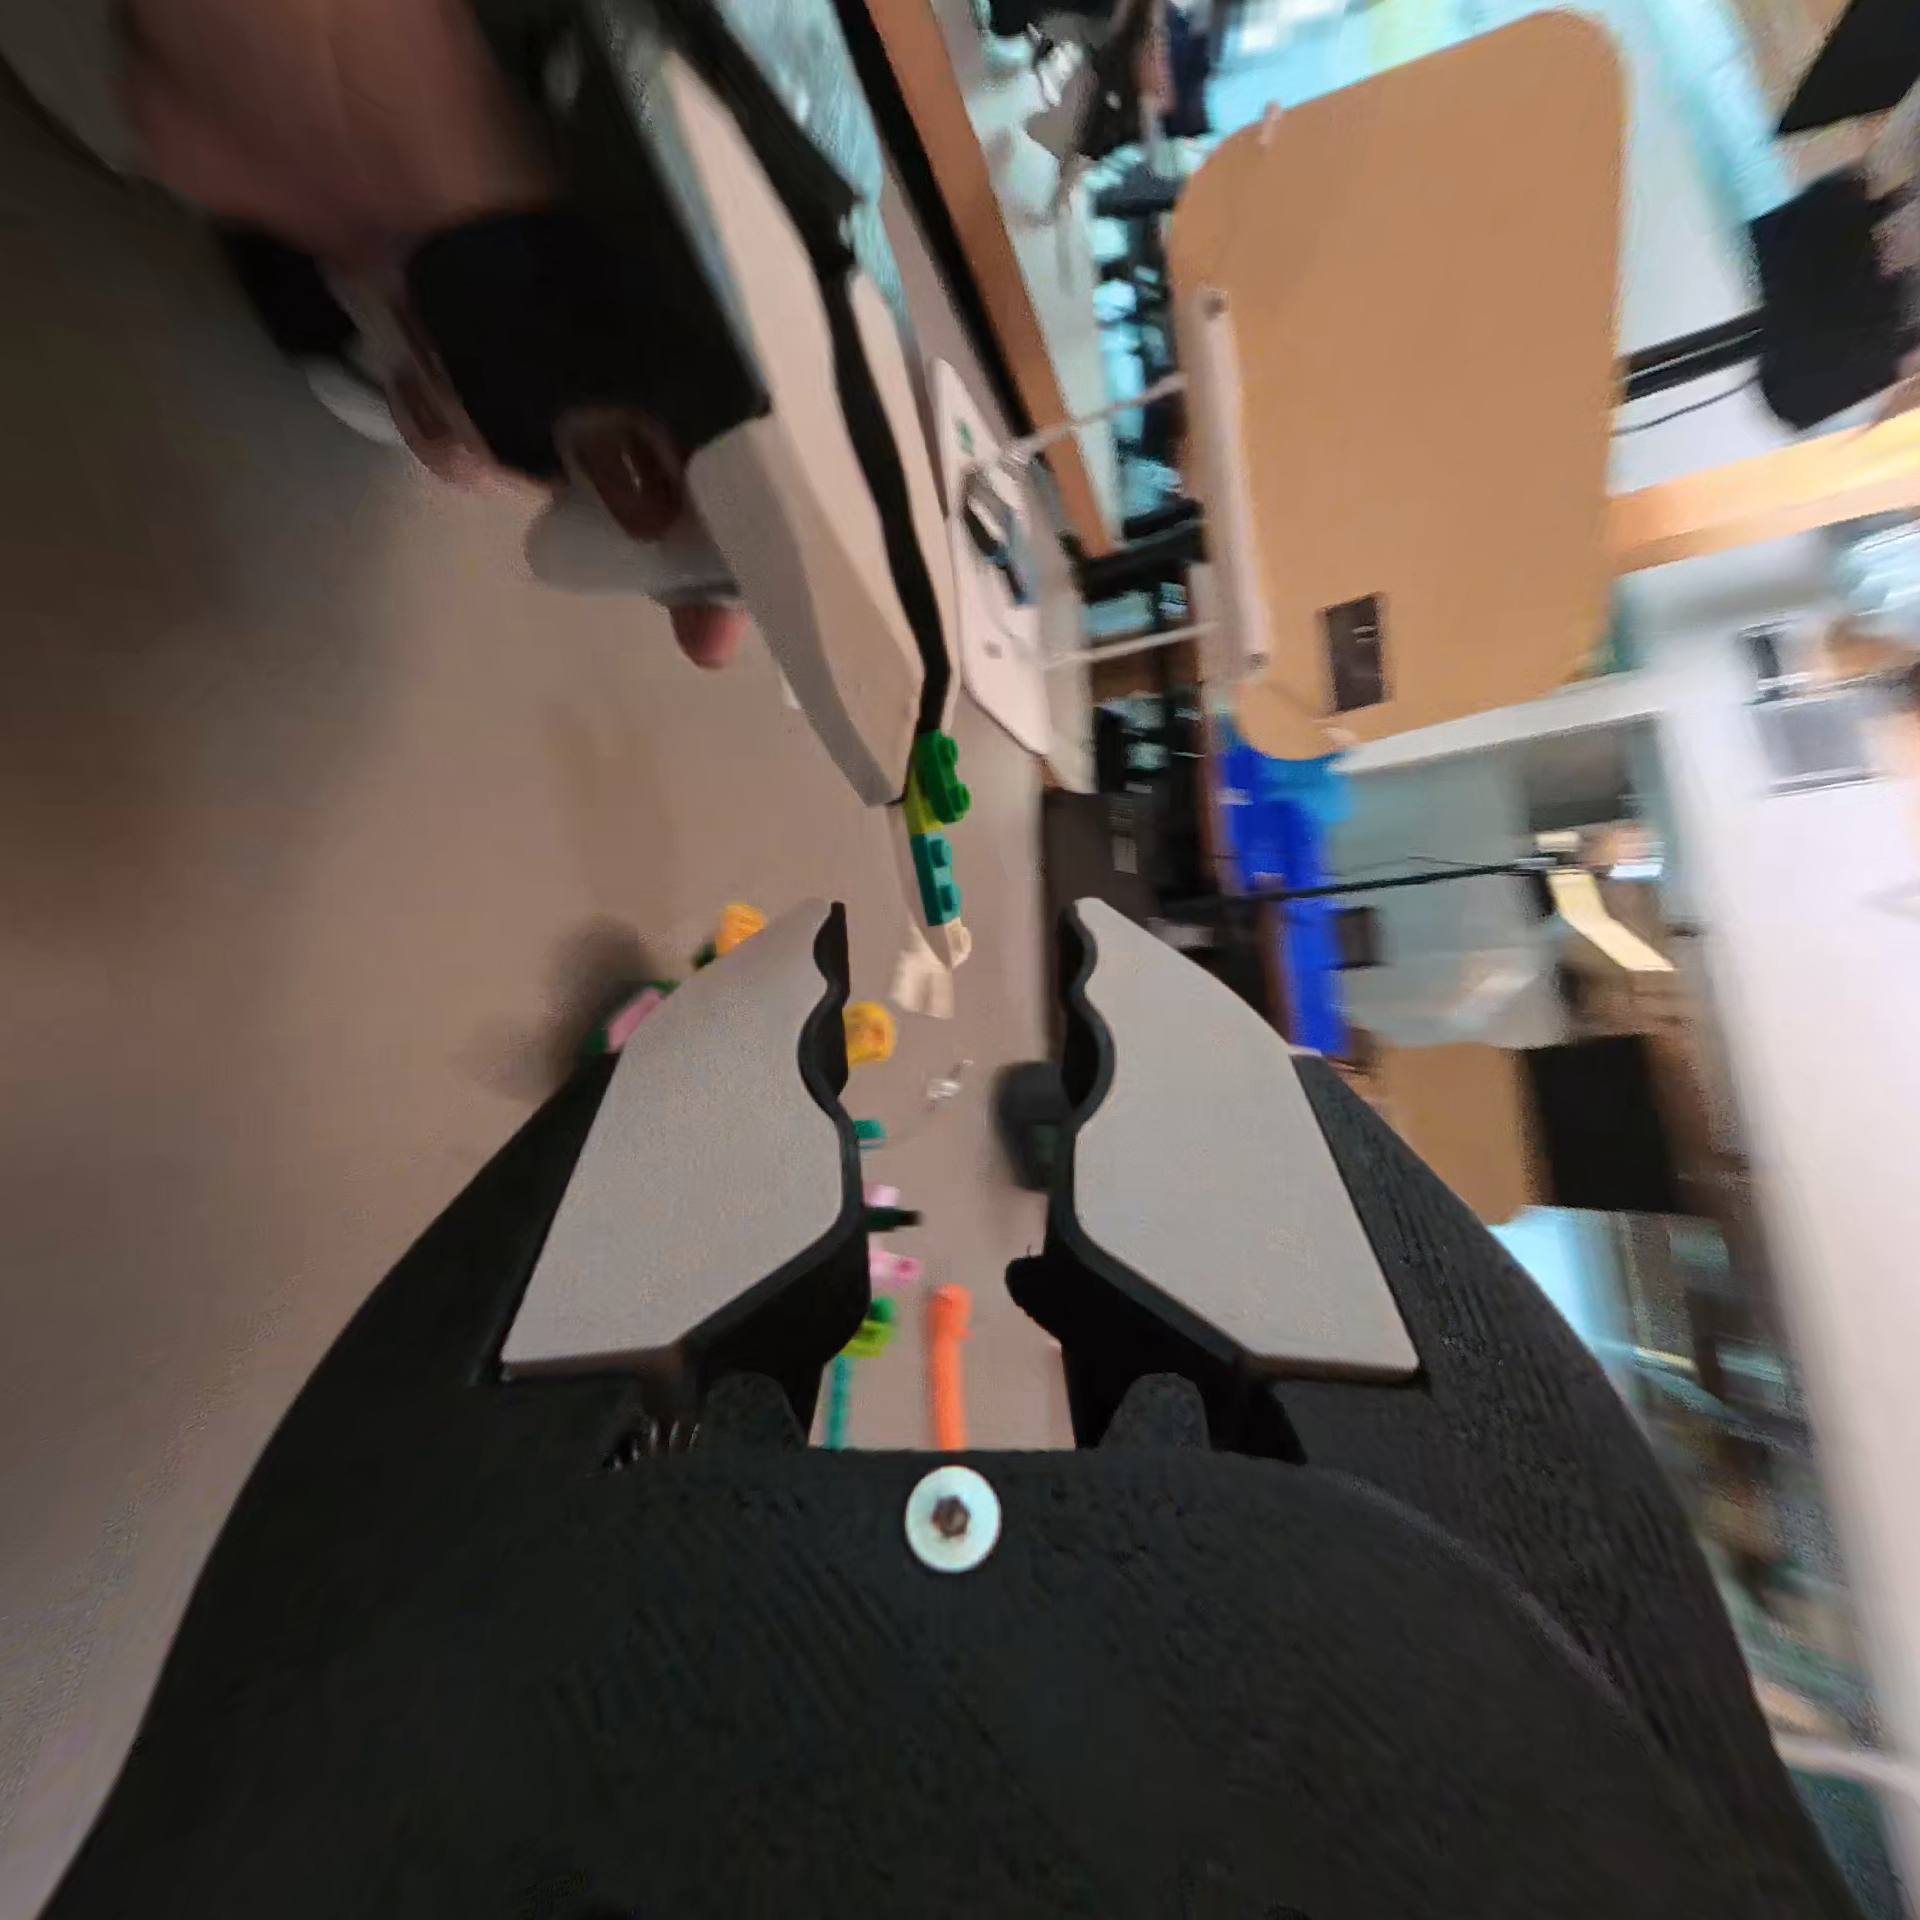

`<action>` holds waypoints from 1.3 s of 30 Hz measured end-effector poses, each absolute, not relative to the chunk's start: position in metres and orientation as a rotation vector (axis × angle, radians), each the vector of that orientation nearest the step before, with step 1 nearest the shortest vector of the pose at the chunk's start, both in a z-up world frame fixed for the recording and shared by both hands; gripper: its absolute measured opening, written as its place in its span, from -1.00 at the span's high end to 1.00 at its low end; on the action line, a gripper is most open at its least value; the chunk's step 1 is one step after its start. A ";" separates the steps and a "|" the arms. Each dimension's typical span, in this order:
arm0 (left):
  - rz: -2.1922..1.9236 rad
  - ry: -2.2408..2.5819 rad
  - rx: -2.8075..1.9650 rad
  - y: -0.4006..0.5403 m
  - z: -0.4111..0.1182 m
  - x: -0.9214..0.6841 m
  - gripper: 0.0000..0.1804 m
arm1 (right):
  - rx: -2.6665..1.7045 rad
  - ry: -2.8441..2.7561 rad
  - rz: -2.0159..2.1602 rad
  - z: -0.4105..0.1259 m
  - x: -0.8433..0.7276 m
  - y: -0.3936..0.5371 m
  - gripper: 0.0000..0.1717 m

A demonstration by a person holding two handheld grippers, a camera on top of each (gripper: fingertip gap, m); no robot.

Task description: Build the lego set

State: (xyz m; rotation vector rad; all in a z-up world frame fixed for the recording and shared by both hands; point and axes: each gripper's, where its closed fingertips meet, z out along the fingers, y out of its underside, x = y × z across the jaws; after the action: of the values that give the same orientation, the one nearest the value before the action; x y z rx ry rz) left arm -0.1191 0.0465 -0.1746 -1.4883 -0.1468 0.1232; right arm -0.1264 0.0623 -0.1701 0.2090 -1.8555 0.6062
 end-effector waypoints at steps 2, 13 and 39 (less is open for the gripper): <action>0.142 -0.162 -1.490 0.046 -0.176 -0.122 0.91 | 0.284 -1.706 0.462 -0.171 -0.132 0.058 0.56; 0.158 -0.174 -1.490 0.045 -0.178 -0.125 0.91 | 0.245 -1.532 0.401 -0.175 -0.143 0.053 0.76; 0.106 -0.150 -1.480 0.050 -0.176 -0.120 0.91 | 0.235 -1.535 0.420 -0.176 -0.143 0.053 0.92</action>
State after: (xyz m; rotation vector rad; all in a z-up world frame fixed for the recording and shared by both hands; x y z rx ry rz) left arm -0.1203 0.0501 -0.1758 -1.4804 -0.1502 0.1060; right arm -0.1428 0.0526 -0.1764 0.2352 -1.5347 0.4196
